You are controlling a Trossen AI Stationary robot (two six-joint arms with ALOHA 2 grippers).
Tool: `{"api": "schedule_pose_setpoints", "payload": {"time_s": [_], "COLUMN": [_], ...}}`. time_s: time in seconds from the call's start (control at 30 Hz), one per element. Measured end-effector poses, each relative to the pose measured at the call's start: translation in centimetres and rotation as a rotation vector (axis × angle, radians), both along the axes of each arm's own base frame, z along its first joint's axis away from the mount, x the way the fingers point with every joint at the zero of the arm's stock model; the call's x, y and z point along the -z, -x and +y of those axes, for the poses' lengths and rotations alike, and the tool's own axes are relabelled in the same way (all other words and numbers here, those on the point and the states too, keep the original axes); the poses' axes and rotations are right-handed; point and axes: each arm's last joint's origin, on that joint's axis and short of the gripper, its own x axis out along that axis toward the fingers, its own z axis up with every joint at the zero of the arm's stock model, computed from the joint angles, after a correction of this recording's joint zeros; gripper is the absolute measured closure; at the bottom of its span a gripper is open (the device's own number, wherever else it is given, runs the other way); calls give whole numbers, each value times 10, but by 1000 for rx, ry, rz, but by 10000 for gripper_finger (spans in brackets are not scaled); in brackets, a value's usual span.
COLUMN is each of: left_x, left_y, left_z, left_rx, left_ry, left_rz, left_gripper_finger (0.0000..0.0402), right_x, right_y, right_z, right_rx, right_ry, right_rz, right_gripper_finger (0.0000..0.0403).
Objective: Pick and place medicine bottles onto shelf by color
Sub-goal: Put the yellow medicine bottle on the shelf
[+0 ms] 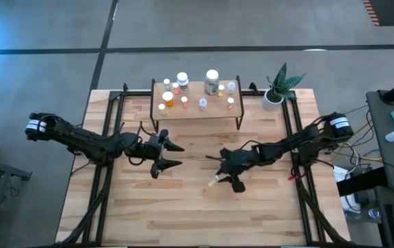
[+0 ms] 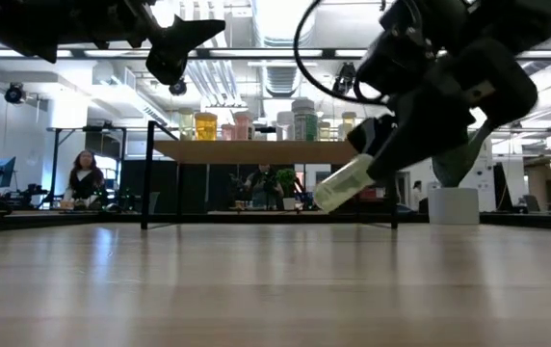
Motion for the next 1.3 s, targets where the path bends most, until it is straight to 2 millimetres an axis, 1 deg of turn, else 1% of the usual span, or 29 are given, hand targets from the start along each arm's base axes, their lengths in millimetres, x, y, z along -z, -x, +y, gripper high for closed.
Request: {"api": "schedule_pose_setpoints", "payload": {"time_s": [0.17, 0.3, 0.5, 0.6, 0.73, 0.9, 1.1, 1.3], "left_x": [0, -5, -17, -23, -26, -25, -22, -20], "left_y": [0, 3, 17, 25, 32, 35, 34, 34], "left_z": [0, 0, 2, 3, 4, 5, 4, 4], "left_rx": [7, 7, 4, 3, 0, 2, 3, 4], "left_ry": [0, 1, -24, -22, -41, -44, -47, -49], "left_rz": [-2, -20, -72, -113, -137, -115, -100, -95], "left_gripper_finger": [162, 162, 162, 162, 162, 162, 162, 162], "right_x": [-24, -35, -50, -60, -75, -93, -112, -128], "right_y": [-6, -10, -17, -23, -27, -31, -34, -34], "right_z": [-6, -12, -24, -29, -35, -44, -56, -68], "right_rx": [20, 32, 62, 72, 87, 106, 116, 141], "right_ry": [49, 68, 86, 94, 141, 203, 228, 237], "right_rz": [57, 69, 93, 86, 111, 144, 168, 186], "right_gripper_finger": [271, 271, 271, 271, 271, 271, 272, 283]}}
